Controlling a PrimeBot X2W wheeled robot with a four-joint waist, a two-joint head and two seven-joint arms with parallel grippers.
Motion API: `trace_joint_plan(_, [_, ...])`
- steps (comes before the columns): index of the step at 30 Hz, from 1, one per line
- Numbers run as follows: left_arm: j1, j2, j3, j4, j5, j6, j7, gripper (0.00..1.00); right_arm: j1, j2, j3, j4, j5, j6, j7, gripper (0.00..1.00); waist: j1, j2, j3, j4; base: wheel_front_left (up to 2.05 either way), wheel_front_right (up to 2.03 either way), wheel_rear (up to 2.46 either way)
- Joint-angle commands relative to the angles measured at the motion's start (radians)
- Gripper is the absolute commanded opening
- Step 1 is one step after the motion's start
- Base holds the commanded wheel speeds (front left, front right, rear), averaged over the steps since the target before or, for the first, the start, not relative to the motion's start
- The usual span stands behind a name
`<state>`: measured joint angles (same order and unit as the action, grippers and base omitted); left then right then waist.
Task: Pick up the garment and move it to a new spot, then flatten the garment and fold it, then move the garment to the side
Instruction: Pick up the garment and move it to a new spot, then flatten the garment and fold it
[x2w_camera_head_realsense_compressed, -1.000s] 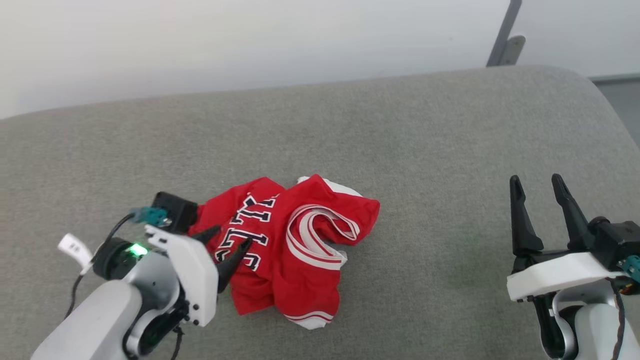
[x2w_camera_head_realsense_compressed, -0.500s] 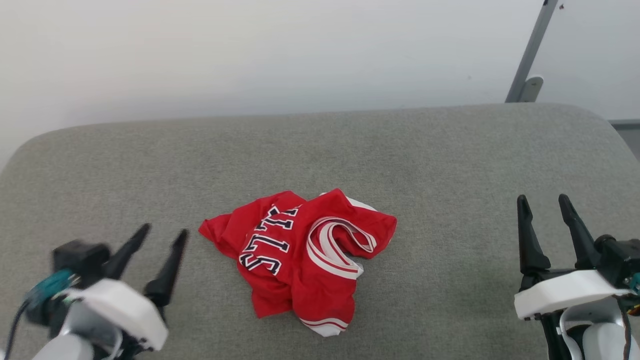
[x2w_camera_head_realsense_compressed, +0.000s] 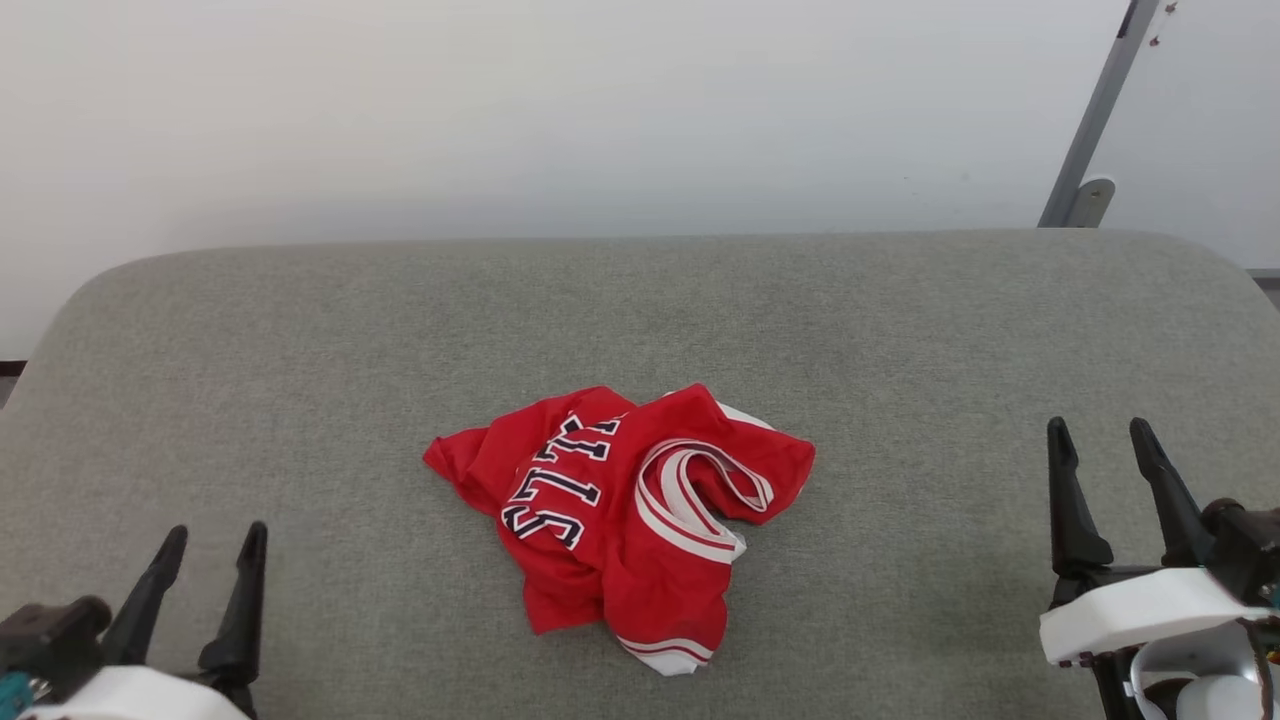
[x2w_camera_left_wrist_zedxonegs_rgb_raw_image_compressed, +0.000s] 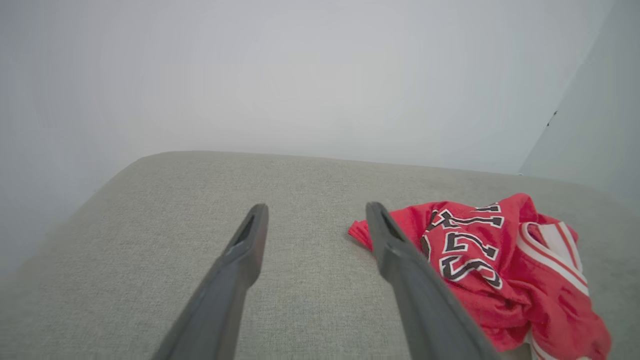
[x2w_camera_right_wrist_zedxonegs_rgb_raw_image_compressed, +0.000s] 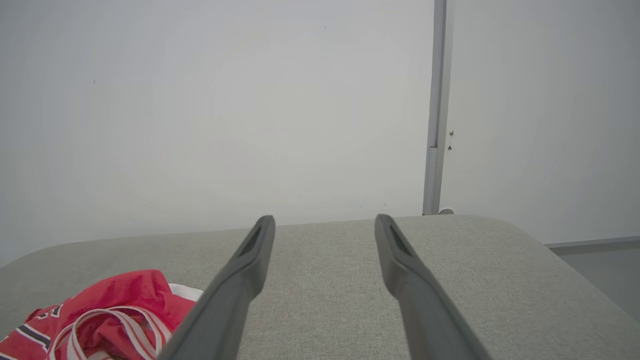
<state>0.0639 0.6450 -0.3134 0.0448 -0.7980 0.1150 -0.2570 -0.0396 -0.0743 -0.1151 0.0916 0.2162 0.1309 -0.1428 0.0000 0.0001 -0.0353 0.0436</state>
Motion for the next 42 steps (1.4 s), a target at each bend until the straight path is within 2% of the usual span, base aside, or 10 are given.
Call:
trace_joint_plan(1, [0.021,-0.004,0.015,-0.005,0.013,0.000,-0.008,1.00,0.010,0.001,-0.005,-0.003,0.003,0.000,-0.008,1.00,0.0000,-0.0001,0.001,0.003,0.00,0.00,0.00])
trace_joint_plan(10, [0.097,-0.099,0.183,-0.021,0.091,-0.084,-0.009,1.00,0.028,0.007,-0.015,0.006,-0.007,0.000,-0.032,1.00,0.0000,-0.0001,0.005,0.012,0.00,0.00,0.00])
trace_joint_plan(16, [0.119,-0.163,0.255,-0.004,0.141,-0.152,-0.009,1.00,0.055,0.017,-0.015,0.005,-0.012,0.000,-0.046,1.00,0.0000,-0.0001,0.006,0.009,0.00,0.00,0.00])
trace_joint_plan(21, [0.123,-0.197,0.285,0.005,0.173,-0.187,-0.009,1.00,0.071,0.021,-0.013,0.005,-0.011,0.000,-0.049,1.00,0.0000,-0.0001,0.006,0.006,0.00,0.00,0.00])
trace_joint_plan(33, [0.112,-0.248,0.317,0.014,0.217,-0.228,-0.009,1.00,0.080,0.023,-0.012,-0.003,-0.009,0.000,-0.040,1.00,0.0000,-0.0001,0.007,0.020,0.00,0.00,0.00])
trace_joint_plan(42, [0.095,-0.278,0.324,0.016,0.227,-0.237,-0.009,1.00,0.082,0.024,-0.015,-0.012,-0.016,0.000,-0.030,1.00,0.0000,-0.0001,0.005,0.036,0.00,0.00,0.00])
